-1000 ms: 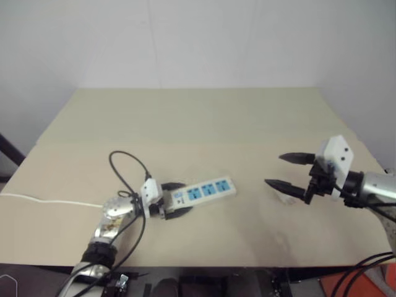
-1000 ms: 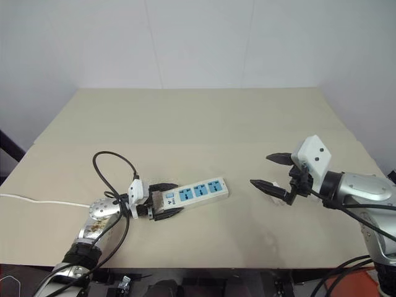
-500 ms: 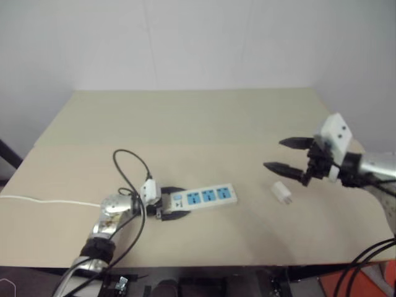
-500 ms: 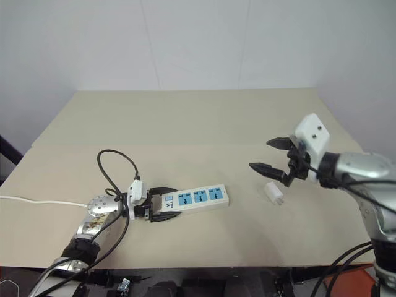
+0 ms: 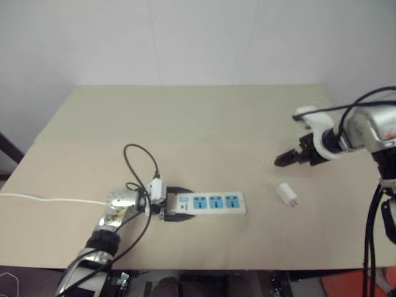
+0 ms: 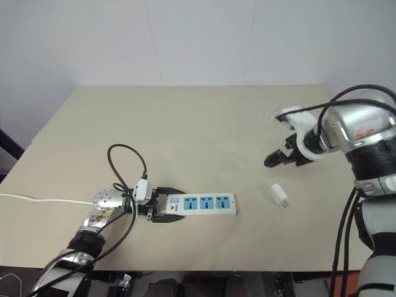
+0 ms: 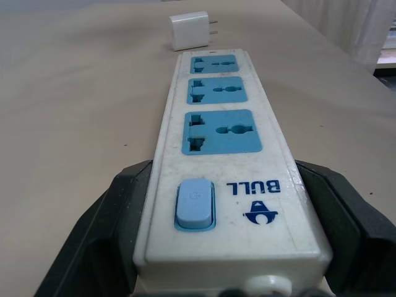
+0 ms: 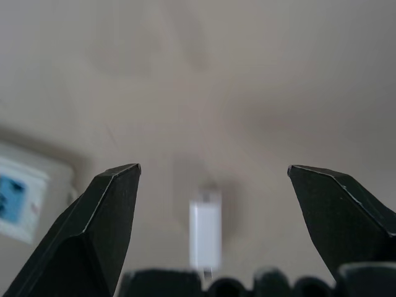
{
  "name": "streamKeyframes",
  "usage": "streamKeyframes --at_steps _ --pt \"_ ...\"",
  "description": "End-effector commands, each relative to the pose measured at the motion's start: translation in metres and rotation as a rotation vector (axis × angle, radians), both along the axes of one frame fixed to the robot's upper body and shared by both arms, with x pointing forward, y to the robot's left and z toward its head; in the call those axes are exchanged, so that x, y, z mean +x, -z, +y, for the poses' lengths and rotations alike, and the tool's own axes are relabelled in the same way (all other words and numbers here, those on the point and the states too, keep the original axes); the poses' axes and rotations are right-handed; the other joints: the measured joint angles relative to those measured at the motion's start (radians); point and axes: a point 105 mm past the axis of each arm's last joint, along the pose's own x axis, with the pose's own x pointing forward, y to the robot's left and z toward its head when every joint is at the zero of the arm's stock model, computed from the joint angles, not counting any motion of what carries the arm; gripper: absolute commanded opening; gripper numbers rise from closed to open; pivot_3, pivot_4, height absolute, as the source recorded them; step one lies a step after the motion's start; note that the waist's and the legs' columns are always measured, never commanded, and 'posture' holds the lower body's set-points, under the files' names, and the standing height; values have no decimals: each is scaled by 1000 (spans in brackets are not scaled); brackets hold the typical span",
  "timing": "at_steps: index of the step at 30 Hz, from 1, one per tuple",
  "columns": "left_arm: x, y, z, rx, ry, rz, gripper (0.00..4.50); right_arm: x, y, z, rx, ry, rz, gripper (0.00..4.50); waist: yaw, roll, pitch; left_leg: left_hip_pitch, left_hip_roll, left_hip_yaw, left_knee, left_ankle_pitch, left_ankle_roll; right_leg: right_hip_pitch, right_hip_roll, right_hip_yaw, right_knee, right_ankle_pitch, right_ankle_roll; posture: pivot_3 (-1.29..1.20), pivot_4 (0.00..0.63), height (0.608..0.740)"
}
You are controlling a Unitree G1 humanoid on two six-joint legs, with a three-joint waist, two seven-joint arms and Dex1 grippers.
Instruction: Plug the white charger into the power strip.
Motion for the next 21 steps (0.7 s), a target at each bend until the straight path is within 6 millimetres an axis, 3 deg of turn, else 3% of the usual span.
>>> streamKeyframes --at_steps 1,17,21 --pt "-12 13 -8 38 72 47 3291 -3 3 -4 -42 -11 53 4500 -1 1 0 -2 0 0 0 0 0 -2 0 0 0 0 0 0 150 740" --pt "-18 12 -14 37 96 49 3291 -1 64 7 -122 -107 229 4500 -4 2 -1 -3 0 0 3 0 0 -3 1 0 2 0 1 0 150 740" --pt "-16 12 -14 38 89 47 3291 -2 74 14 -123 -138 251 3556 -4 3 -2 -3 0 0 4 0 0 -3 0 0 2 1 1 0 150 740"
